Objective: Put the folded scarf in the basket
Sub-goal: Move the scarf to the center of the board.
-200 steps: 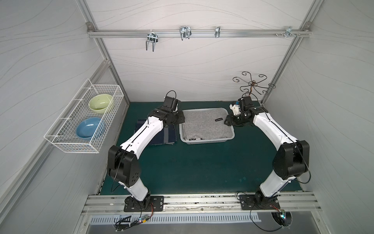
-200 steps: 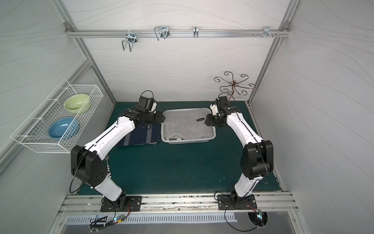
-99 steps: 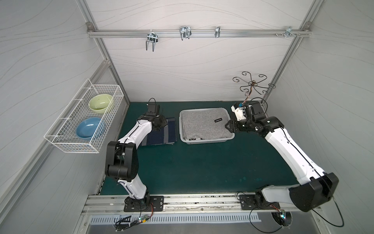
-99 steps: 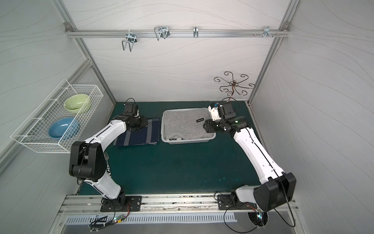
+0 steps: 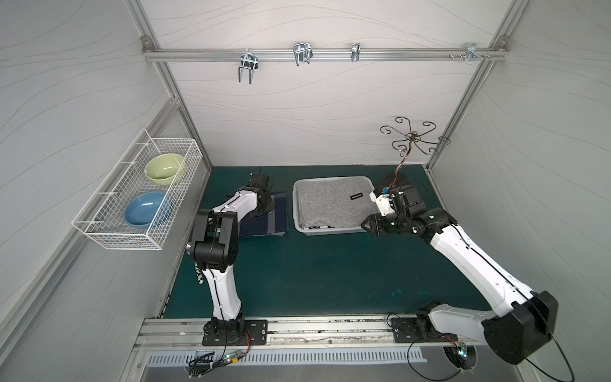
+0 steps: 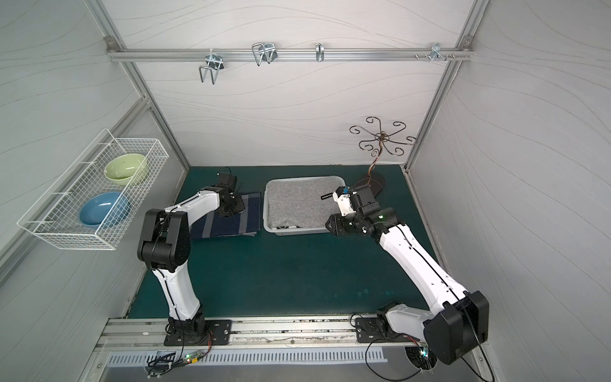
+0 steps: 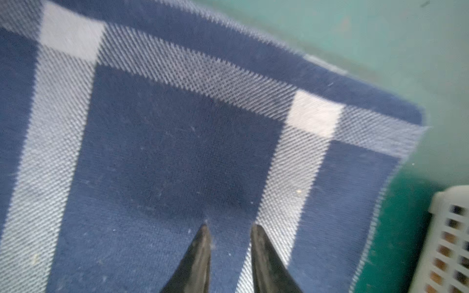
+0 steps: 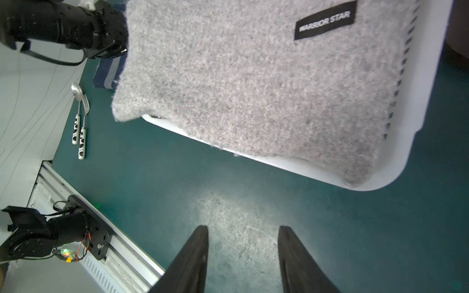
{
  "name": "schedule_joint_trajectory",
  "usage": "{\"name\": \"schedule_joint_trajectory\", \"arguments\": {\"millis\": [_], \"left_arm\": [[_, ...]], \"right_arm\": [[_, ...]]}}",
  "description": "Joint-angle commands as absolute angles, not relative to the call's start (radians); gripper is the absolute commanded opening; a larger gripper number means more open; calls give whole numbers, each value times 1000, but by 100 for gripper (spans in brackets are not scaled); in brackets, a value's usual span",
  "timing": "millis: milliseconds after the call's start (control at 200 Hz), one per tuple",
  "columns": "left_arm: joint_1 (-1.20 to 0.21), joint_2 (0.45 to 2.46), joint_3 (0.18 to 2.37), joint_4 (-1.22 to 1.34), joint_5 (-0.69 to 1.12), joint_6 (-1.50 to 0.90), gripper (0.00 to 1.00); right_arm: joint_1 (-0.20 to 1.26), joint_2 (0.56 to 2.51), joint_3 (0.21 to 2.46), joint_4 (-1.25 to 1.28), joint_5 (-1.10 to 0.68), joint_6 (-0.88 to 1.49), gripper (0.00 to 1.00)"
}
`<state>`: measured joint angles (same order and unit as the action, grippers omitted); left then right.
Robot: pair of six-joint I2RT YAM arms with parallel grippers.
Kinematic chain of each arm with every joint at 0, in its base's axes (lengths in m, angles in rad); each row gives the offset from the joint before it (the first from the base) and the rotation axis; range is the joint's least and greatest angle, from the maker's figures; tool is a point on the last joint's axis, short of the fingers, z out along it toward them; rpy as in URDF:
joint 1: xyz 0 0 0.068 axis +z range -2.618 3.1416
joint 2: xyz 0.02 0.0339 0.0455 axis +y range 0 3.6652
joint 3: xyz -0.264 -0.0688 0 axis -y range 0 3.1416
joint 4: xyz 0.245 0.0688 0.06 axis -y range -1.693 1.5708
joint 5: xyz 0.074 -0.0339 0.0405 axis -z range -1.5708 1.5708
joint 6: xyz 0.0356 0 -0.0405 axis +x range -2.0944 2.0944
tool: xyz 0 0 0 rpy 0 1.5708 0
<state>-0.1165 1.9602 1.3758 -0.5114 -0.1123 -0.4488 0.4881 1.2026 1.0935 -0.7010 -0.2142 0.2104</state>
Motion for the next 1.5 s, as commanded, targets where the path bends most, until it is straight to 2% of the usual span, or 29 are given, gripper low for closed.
{"name": "schedule_joint_trajectory", "arguments": {"millis": [0,125,285,440,625,765,960,1176,1411,1496], "left_arm": [[-117,1976,1385,-563,-73,-455,27],[-119,1901,1281,-523,-77,-471,26],[-117,1936,1268,-564,-46,-451,26],[-127,1948,1253,-580,-6,-456,20],[-212,1772,1015,-470,5,-541,19],[-276,1726,910,-441,10,-571,19],[-374,1605,675,-306,21,-680,17],[-594,1556,592,-282,-42,-787,16],[-733,1517,487,-250,-80,-867,13],[-826,1516,455,-233,-105,-913,12]], "right_arm": [[504,1157,1051,-663,-229,234,48],[514,1110,992,-650,-247,257,48],[562,1033,923,-642,-243,302,48],[614,963,883,-675,-226,333,48],[661,891,785,-653,-214,393,48],[699,870,692,-582,-241,455,49],[791,841,602,-524,-179,521,49],[837,936,535,-343,-179,571,53],[862,1155,640,-275,-167,515,53],[858,1208,670,-264,-141,495,54]]}}
